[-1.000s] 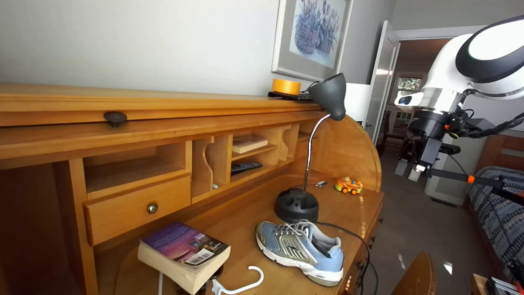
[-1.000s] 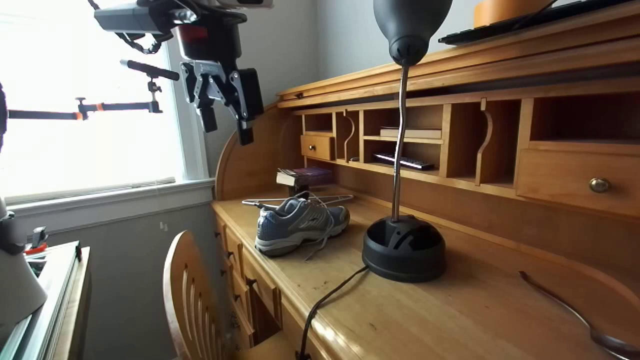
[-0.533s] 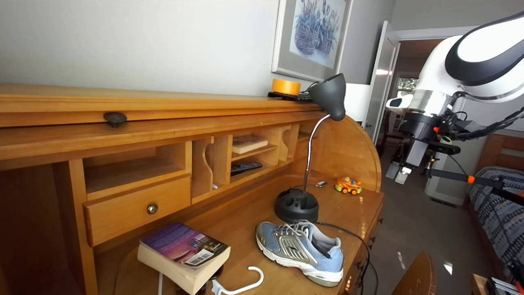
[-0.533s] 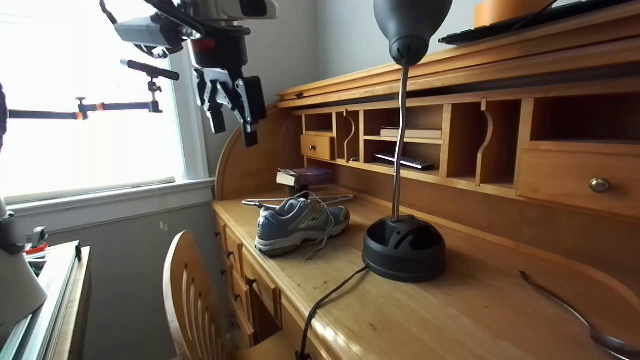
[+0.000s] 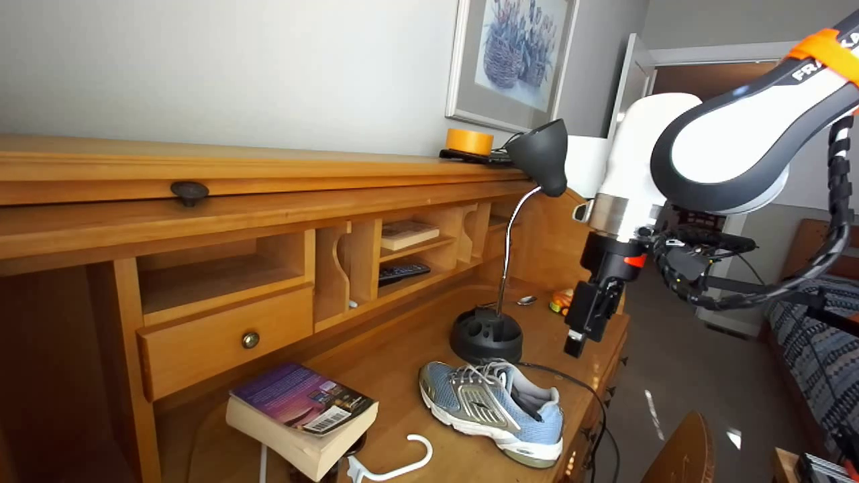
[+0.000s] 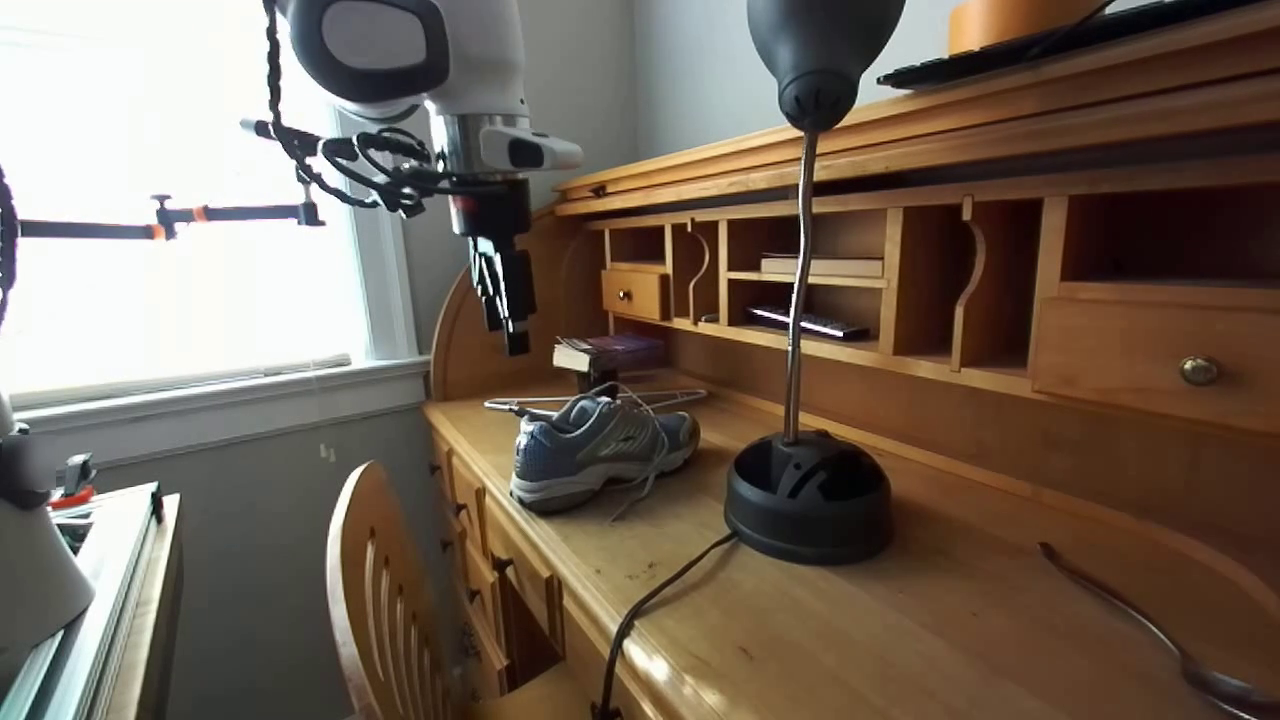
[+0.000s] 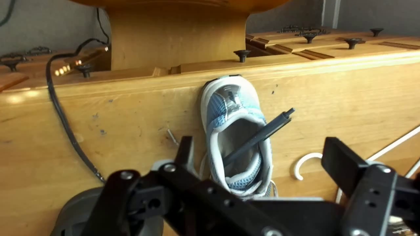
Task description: Put the pen in the desk shelf
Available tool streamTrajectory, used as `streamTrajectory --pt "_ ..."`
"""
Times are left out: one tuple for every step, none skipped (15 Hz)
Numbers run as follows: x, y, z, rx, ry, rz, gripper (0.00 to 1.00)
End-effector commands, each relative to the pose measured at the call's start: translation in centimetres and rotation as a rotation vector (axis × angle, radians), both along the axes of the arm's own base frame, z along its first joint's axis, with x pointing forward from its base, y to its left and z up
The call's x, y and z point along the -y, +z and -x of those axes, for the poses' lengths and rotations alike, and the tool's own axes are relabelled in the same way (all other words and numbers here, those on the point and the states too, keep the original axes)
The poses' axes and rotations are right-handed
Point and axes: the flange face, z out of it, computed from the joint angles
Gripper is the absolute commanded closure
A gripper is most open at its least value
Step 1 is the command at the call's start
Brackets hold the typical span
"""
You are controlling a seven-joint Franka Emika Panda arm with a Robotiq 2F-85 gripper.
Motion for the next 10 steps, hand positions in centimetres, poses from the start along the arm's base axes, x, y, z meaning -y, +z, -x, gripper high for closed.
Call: streamTrajectory --pt "-2.1 -2.4 -2.6 -0.098 -0.111 0.001 0.00" --pt "-2.6 -2.9 -3.2 -0.110 -0.128 0.007 0.00" --pt "-3.0 -3.3 -3.8 -0.121 -0.138 0.005 0.00" --pt "-3.4 -3.8 -4.4 -0.132 -0.150 0.001 0.00" --pt "-3.5 -4.2 -4.9 -0.140 -0.159 -0.001 0.00" --pt "-3.7 -4.6 -5.5 -0.148 -0.169 -0.003 0.00" --pt "-3.7 -5.0 -6.0 -0.147 -0.178 0.002 0.00" --pt "-3.9 -5.5 -6.4 -0.153 -0.183 0.001 0.00" --pt "-4.0 -5.8 -6.8 -0.156 -0.188 0.003 0.00" --pt "-4.1 -6.3 -7.2 -0.159 -0.187 0.002 0.00"
